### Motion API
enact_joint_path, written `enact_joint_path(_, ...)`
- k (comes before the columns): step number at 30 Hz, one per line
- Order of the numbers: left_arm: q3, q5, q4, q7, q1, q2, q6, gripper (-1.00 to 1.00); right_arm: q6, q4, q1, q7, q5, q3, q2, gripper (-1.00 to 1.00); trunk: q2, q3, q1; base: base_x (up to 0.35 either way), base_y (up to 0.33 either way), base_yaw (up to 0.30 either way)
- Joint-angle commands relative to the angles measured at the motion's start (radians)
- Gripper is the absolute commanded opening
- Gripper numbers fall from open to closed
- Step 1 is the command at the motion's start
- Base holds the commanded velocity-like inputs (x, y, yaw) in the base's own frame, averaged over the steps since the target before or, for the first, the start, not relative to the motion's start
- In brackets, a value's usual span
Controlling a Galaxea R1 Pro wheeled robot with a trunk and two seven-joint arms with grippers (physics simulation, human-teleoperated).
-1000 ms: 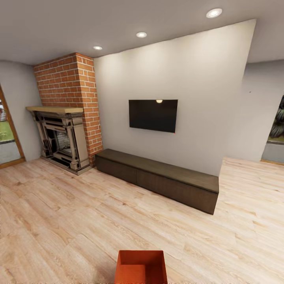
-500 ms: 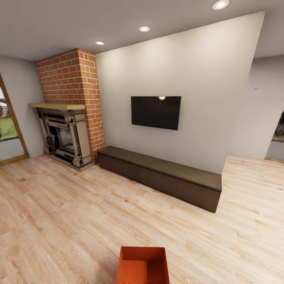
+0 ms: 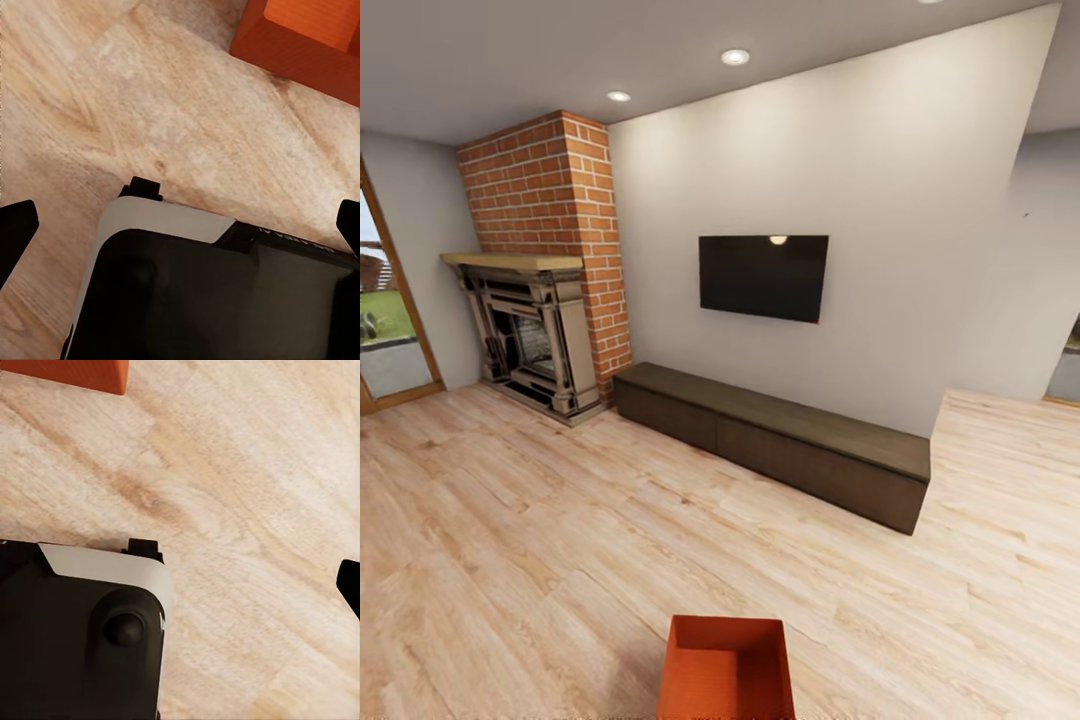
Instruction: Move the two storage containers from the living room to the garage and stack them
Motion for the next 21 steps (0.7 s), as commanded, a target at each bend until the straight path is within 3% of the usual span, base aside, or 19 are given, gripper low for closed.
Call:
enact_joint_path(1,-0.001,0.005,0.001,-0.001,-0.001,0.000,-0.003,1.00,-0.005,0.003,-0.001,-0.004,0.010,-0.008,-0.001,1.00,-0.001,-0.003,0.000,0.000,0.000,0.071)
enact_joint_path(21,-0.002,0.005,0.001,-0.001,-0.001,0.000,-0.004,1.00,-0.005,0.003,-0.001,-0.002,0.006,-0.012,0.000,1.00,-0.001,-0.035,0.000,0.000,0.000,0.013)
